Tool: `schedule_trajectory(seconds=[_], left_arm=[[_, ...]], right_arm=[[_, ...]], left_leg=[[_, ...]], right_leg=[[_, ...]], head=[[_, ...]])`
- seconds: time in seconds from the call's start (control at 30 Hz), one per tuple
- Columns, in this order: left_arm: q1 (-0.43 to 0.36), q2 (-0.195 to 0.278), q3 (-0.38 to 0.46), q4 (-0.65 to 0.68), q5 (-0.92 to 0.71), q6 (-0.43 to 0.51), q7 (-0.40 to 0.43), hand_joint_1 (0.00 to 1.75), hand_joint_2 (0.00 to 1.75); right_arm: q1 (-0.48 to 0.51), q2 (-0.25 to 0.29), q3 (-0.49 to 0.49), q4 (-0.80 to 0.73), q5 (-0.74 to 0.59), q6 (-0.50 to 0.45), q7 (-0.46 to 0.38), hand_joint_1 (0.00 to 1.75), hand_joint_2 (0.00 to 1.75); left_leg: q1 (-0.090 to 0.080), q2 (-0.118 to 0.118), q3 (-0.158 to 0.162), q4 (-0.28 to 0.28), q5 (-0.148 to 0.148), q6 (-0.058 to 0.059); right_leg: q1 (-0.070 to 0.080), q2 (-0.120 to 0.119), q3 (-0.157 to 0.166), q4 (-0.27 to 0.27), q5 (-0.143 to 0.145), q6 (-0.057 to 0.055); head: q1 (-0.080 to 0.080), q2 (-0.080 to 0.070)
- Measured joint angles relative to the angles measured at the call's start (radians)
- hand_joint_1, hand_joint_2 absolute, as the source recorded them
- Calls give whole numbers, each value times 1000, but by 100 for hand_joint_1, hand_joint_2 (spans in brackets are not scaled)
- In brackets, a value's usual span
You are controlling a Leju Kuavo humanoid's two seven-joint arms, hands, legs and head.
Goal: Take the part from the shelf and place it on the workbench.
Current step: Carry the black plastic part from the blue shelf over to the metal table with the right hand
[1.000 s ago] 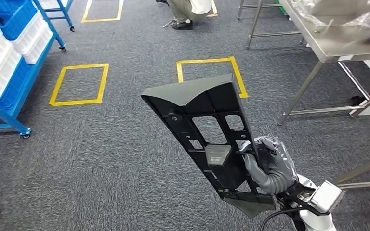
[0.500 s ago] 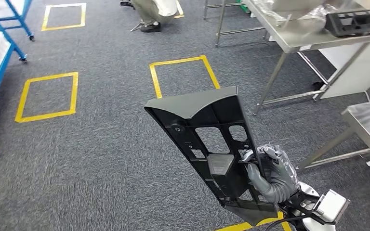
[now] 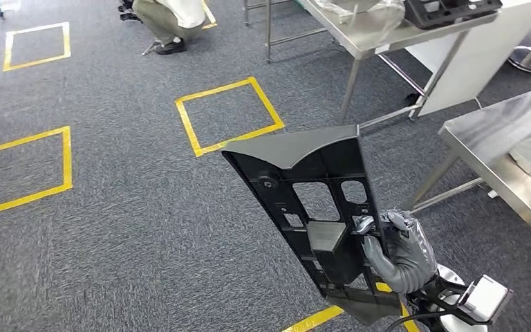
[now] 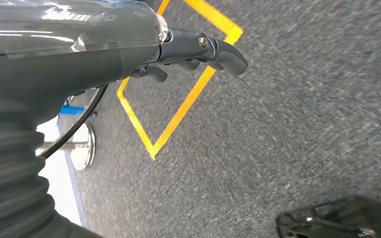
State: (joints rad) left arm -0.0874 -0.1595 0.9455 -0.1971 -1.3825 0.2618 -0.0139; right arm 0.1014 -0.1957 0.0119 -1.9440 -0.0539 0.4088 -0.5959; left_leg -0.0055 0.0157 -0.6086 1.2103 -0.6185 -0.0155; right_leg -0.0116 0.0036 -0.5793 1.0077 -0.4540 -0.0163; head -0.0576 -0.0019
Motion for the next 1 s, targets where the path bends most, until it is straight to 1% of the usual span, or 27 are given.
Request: schedule_trajectory(seconds=[0.03,0.07,0.1,0.13,0.17,0.2,0.23,0.27,0.3,0.33,0.37,0.4,0.43,0.47,0.5,0.53,0.57,0.6,0.63,0.7,0.73,0.77,0.8,0.83,0.87,0.93,1.0], left_arm=[[2,0,0,0,0,1,-3,0,175],[4,0,0,0,0,1,-8,0,175],[6,0,0,0,0,2,-12,0,175],[6,0,0,0,0,2,-15,0,175],[6,0,0,0,0,3,-16,0,175],[6,0,0,0,0,3,-15,0,175],[6,0,0,0,0,3,-14,0,175],[6,0,0,0,0,3,-13,0,175],[5,0,0,0,0,3,-12,0,175],[5,0,0,0,0,2,-11,0,175],[4,-1,0,0,0,2,-8,0,175],[4,-1,0,0,-1,1,-4,0,175],[4,-1,0,0,-3,-2,2,0,175],[5,-1,0,0,-6,-5,10,0,175],[7,-2,-1,0,-9,-9,18,0,175],[9,-1,-1,0,-12,-13,25,0,175],[11,-1,-1,0,-15,-15,28,0,175],[12,-1,-1,0,-16,-16,29,0,175],[12,-1,-1,0,-17,-16,27,0,175],[11,-1,-1,0,-18,-14,17,0,175],[10,-1,-1,0,-18,-13,10,0,175],[10,-1,-1,0,-18,-11,4,0,175],[10,-1,-1,0,-17,-10,0,0,175],[8,-1,-1,0,-17,-10,-3,0,175],[6,0,-1,0,-17,-10,-4,0,175],[4,1,-1,0,-17,-10,-7,0,175],[6,2,-1,0,-16,-9,-9,0,175]], right_arm=[[1,0,-1,0,0,1,0,175,175],[2,0,-3,0,1,3,0,175,175],[2,0,-4,0,2,6,0,175,175],[2,0,-4,-1,3,8,1,175,175],[2,0,-4,-2,5,10,3,175,175],[1,0,-4,-4,8,12,6,175,175],[0,1,-4,-6,12,12,9,175,175],[-1,1,-4,-9,15,13,12,175,175],[-1,1,-4,-11,17,13,14,175,175],[-1,2,-5,-12,19,13,15,175,175],[1,2,-6,-14,19,12,16,175,175],[1,3,-7,-16,20,11,16,175,175],[1,4,-9,-17,21,9,17,175,175],[2,6,-10,-17,21,6,17,175,175],[4,9,-11,-18,23,2,17,175,175],[9,12,-12,-19,24,-2,16,175,175],[15,15,-13,-21,25,-6,15,175,175],[22,16,-14,-25,27,-9,13,175,175],[28,17,-16,-30,29,-11,11,175,175],[37,18,-19,-41,33,-12,6,175,175],[40,19,-20,-46,34,-13,3,175,175],[43,19,-21,-51,35,-13,-1,175,175],[46,19,-21,-54,36,-14,-4,175,175],[51,20,-21,-58,37,-14,-6,175,175],[55,20,-22,-61,37,-14,-7,175,175],[59,20,-22,-66,37,-15,-8,175,175],[60,20,-21,-69,37,-15,-9,175,175]], left_leg=[[1,-5,-28,57,-18,-2],[2,-7,-43,84,-16,-3],[3,-9,-40,70,6,-3],[5,-14,-19,19,44,-2],[9,-34,10,-52,83,-1],[12,-60,37,-119,111,1],[14,-82,55,-165,127,4],[15,-97,63,-188,131,8],[13,-95,64,-193,129,14],[13,-84,64,-195,132,21],[13,-73,66,-200,136,30],[13,-61,67,-206,141,38],[13,-48,68,-211,145,45],[12,-35,68,-213,146,49],[10,-22,67,-213,146,51],[7,-9,66,-213,145,53],[6,3,65,-213,144,53],[5,15,66,-213,143,53],[4,27,67,-213,141,52],[0,47,73,-213,136,47],[-3,55,76,-212,134,43],[-5,64,78,-212,131,39],[-6,73,79,-212,129,34],[-6,83,82,-212,128,30],[-5,83,83,-209,123,24],[-3,48,67,-163,90,13],[1,3,12,-41,25,5]], right_leg=[[0,12,0,0,0,-1],[0,25,0,1,0,-1],[0,38,1,2,0,0],[-1,51,2,4,0,1],[-2,63,2,6,-1,3],[-1,74,0,11,-2,7],[-1,85,-4,13,-1,13],[-2,96,-9,15,0,20],[-2,107,-14,15,3,27],[-5,117,-17,12,7,35],[-5,111,-21,15,5,40],[-4,92,-29,30,-6,44],[-3,65,-46,66,-30,47],[-3,34,-72,123,-62,49],[-3,15,-104,191,-96,52],[-4,6,-131,252,-119,54],[-5,2,-146,286,-126,55],[-5,-1,-142,282,-114,55],[-4,-7,-115,236,-86,54],[3,-45,-35,91,-30,44],[8,-60,-7,36,-15,37],[13,-70,7,8,-12,30],[17,-66,7,3,-14,25],[16,-54,6,1,-12,20],[13,-44,7,-2,-10,16],[5,-24,10,-9,-5,6],[1,-5,10,-10,-3,1]], head=[[0,0],[0,0],[0,0],[0,0],[0,0],[0,0],[0,0],[0,0],[0,0],[0,0],[0,0],[0,0],[0,0],[0,0],[0,0],[0,0],[0,0],[0,0],[0,0],[0,0],[0,0],[0,0],[0,0],[0,0],[0,0],[0,0],[0,0]])
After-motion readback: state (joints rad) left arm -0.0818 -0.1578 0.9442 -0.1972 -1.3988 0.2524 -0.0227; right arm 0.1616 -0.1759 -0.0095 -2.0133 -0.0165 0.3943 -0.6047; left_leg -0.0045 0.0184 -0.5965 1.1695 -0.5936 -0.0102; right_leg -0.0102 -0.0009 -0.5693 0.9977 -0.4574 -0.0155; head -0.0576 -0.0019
